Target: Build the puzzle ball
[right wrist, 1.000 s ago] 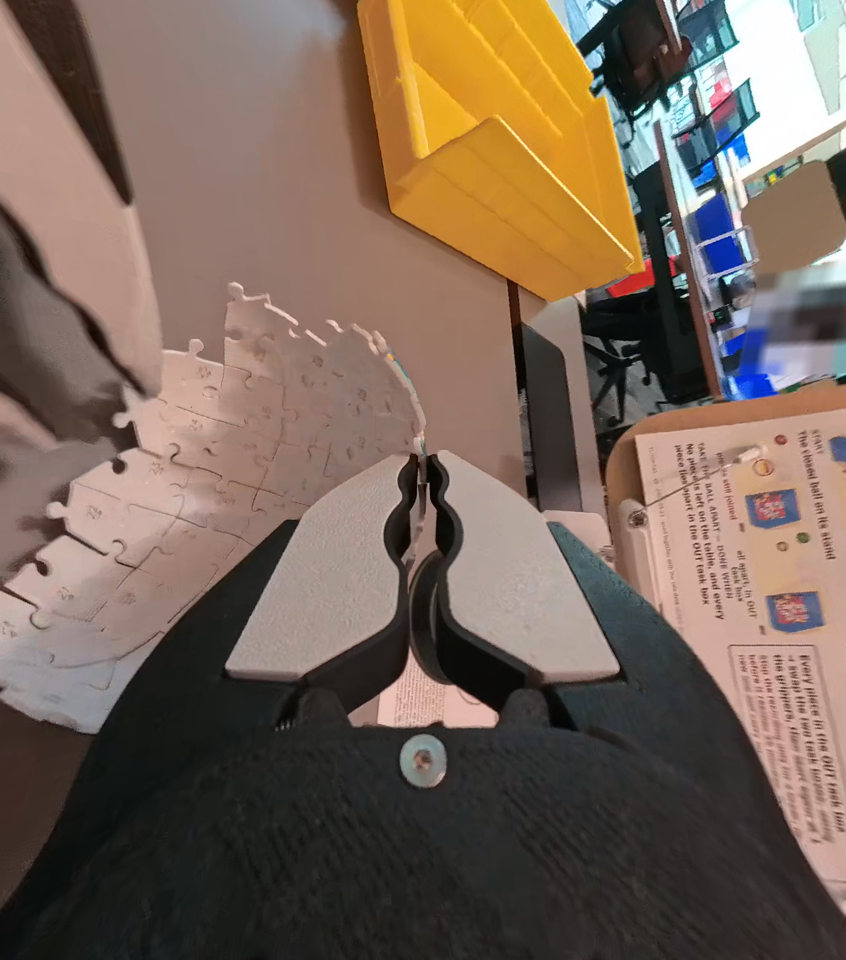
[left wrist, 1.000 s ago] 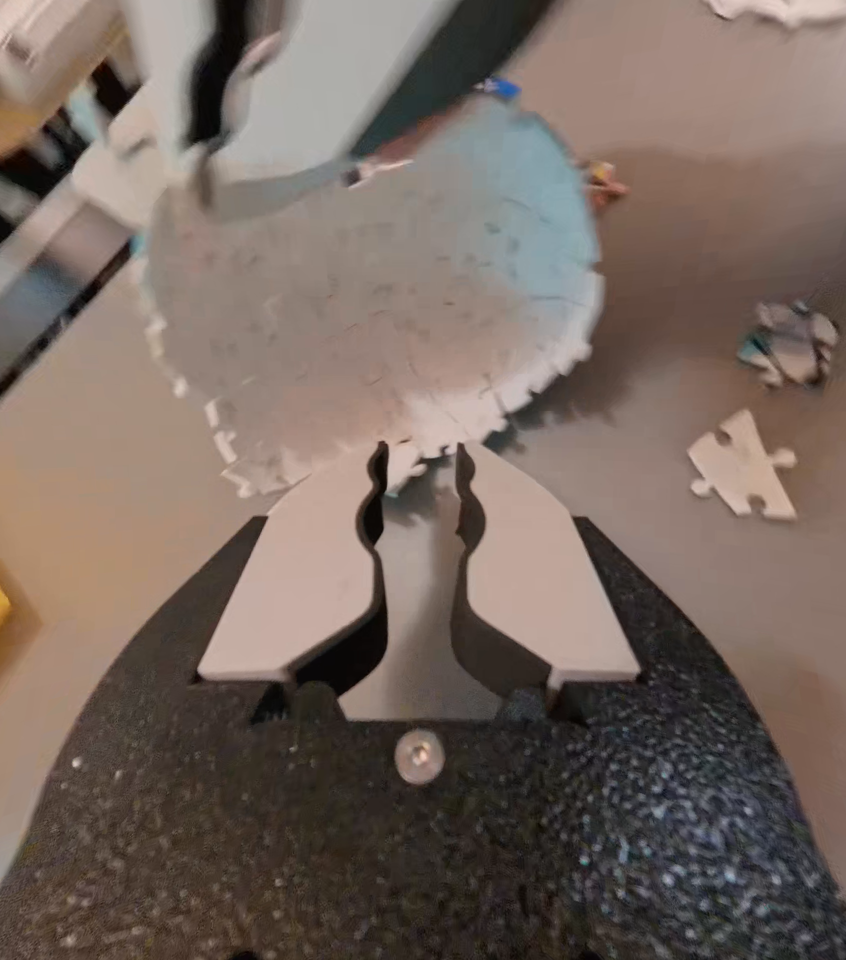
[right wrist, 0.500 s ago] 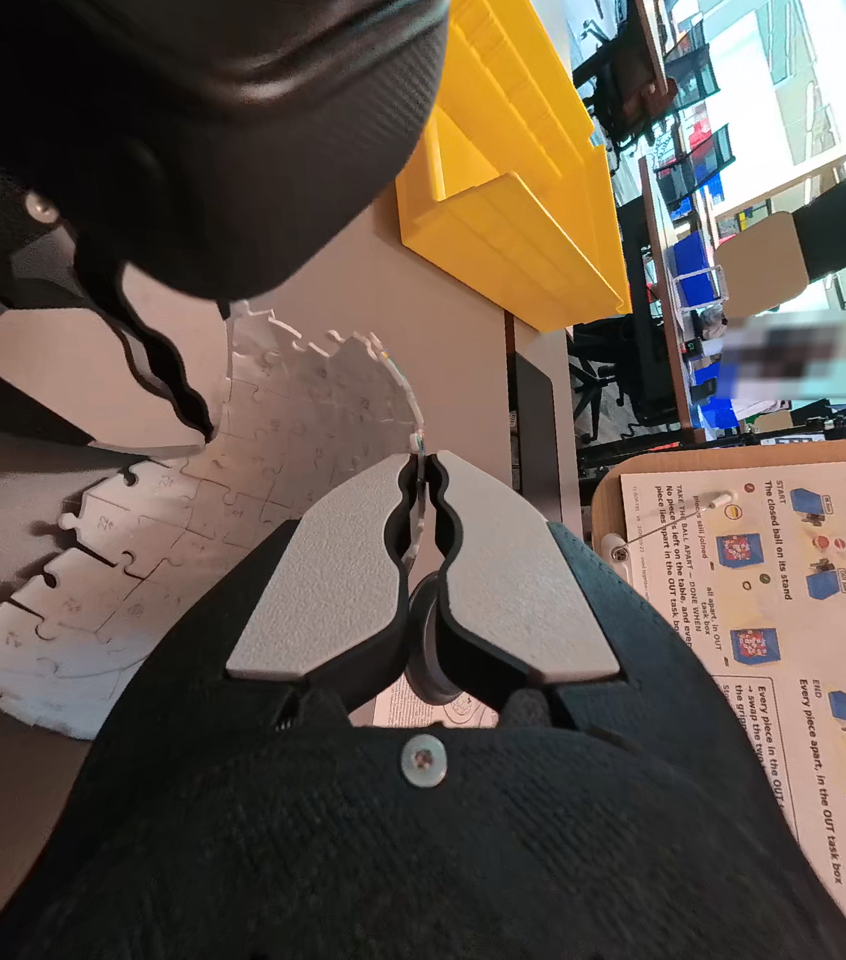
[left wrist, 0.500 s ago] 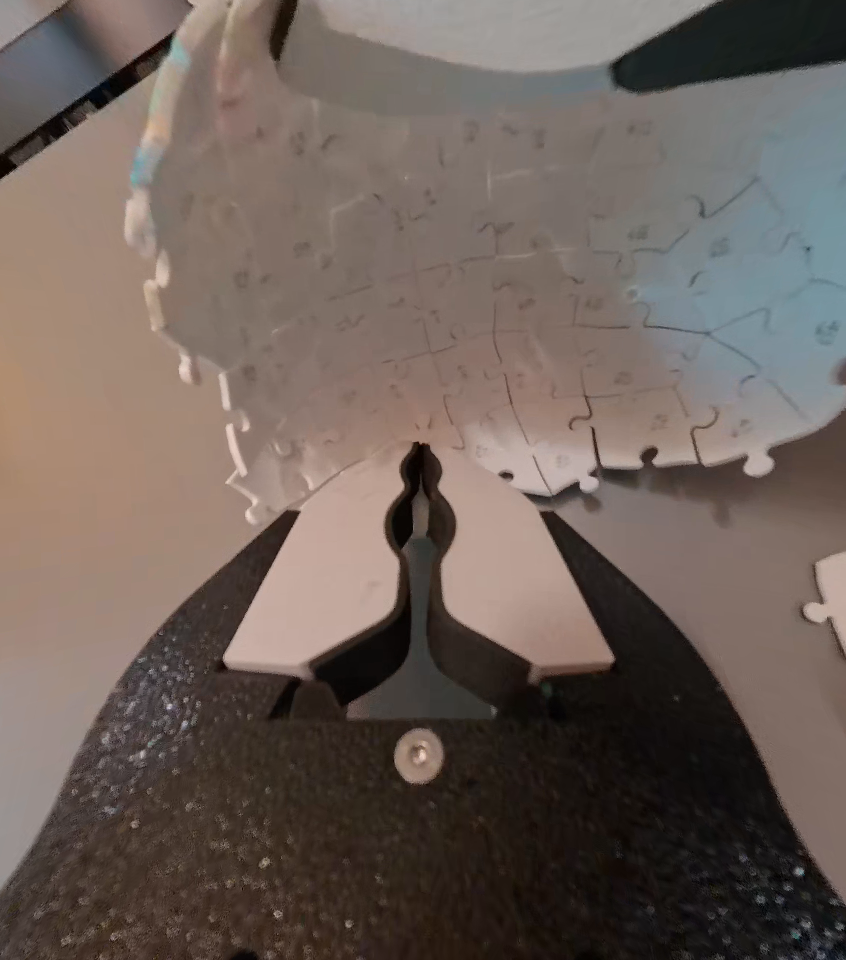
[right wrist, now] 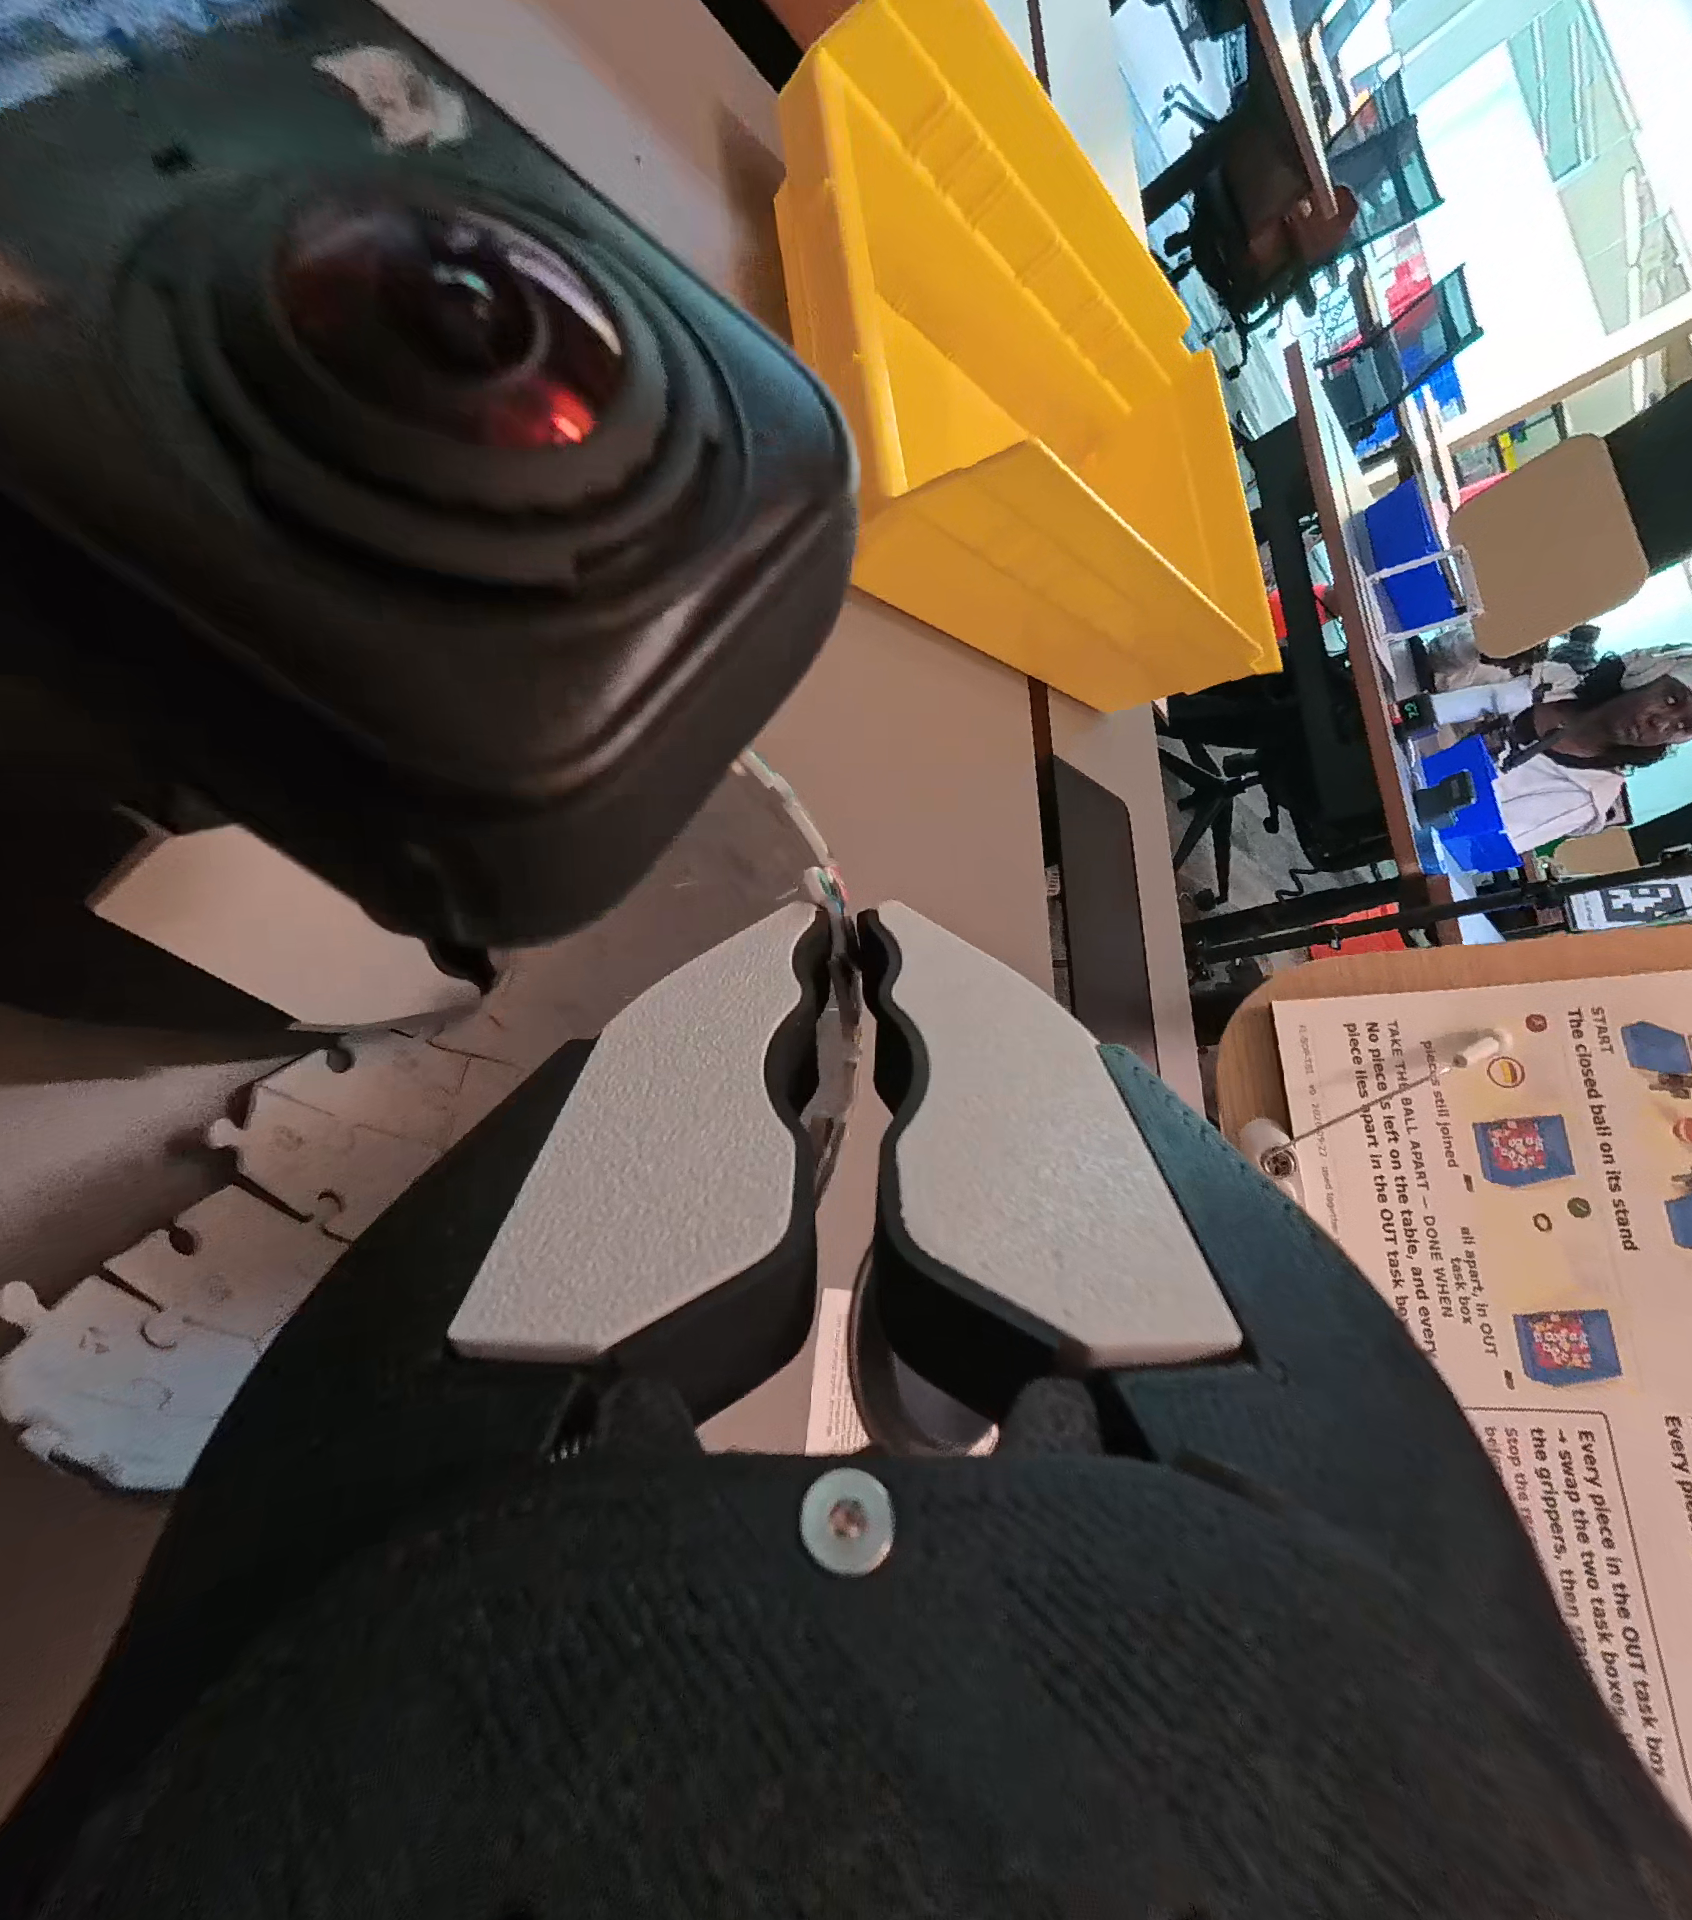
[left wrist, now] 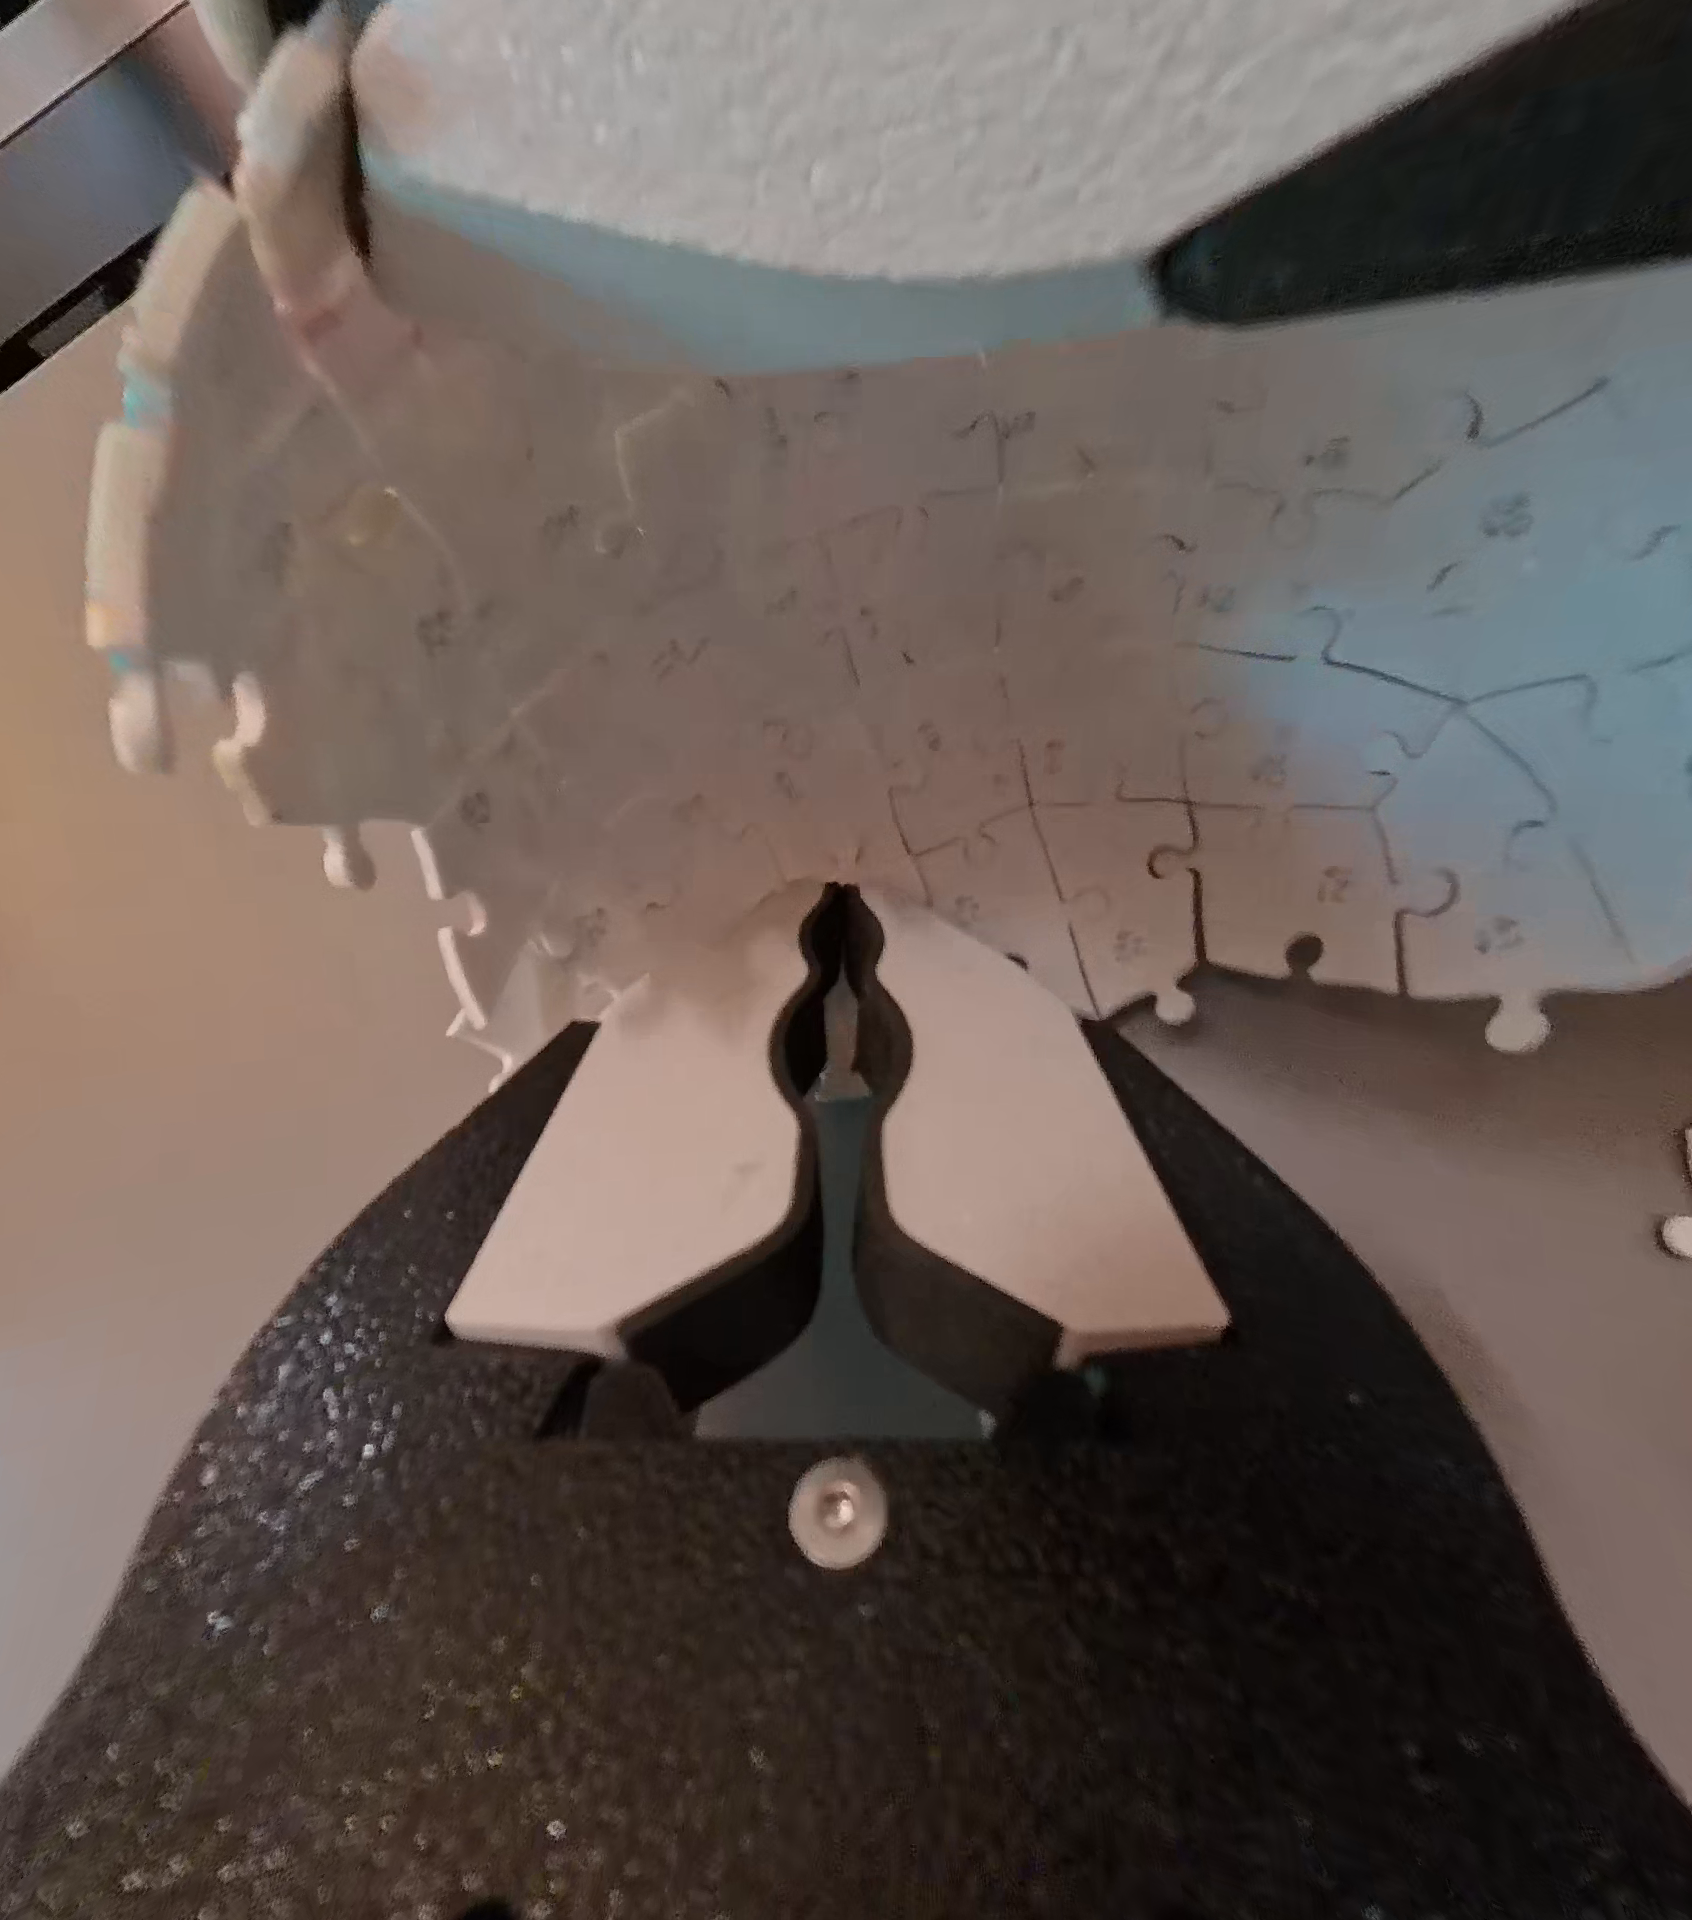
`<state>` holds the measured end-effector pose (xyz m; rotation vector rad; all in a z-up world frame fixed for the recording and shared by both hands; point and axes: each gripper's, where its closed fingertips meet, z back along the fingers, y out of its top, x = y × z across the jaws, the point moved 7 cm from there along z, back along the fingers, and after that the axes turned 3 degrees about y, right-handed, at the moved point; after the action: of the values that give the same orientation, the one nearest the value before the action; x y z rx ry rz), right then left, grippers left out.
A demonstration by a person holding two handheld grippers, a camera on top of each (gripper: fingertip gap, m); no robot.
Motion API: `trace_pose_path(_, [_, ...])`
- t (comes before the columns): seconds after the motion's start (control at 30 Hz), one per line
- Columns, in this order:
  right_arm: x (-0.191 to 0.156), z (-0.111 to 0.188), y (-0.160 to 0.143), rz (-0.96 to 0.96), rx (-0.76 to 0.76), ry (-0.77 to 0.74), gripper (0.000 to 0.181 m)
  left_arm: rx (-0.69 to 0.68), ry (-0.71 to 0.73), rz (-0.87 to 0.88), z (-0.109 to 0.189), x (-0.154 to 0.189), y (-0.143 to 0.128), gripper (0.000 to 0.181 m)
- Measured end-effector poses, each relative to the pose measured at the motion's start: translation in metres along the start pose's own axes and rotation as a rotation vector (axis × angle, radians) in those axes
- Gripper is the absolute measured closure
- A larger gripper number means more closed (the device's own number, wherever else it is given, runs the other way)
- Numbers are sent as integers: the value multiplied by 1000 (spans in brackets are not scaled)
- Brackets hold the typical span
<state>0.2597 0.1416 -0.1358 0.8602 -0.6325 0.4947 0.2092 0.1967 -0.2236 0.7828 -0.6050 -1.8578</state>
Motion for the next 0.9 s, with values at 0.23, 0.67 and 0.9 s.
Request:
trace_pose_path(0.23, [-5, -2, 7, 19, 2, 3, 175, -15, 20, 40, 0, 2, 0, 181])
trace_pose_path(0.67, [-2, -1, -1, 21, -27, -13, 176, 84, 32, 0, 11, 5, 4, 171])
trace_pose_path(0.9, [4, 4, -19, 49, -73, -16, 178, 211, 4, -5, 43, 11, 5, 165])
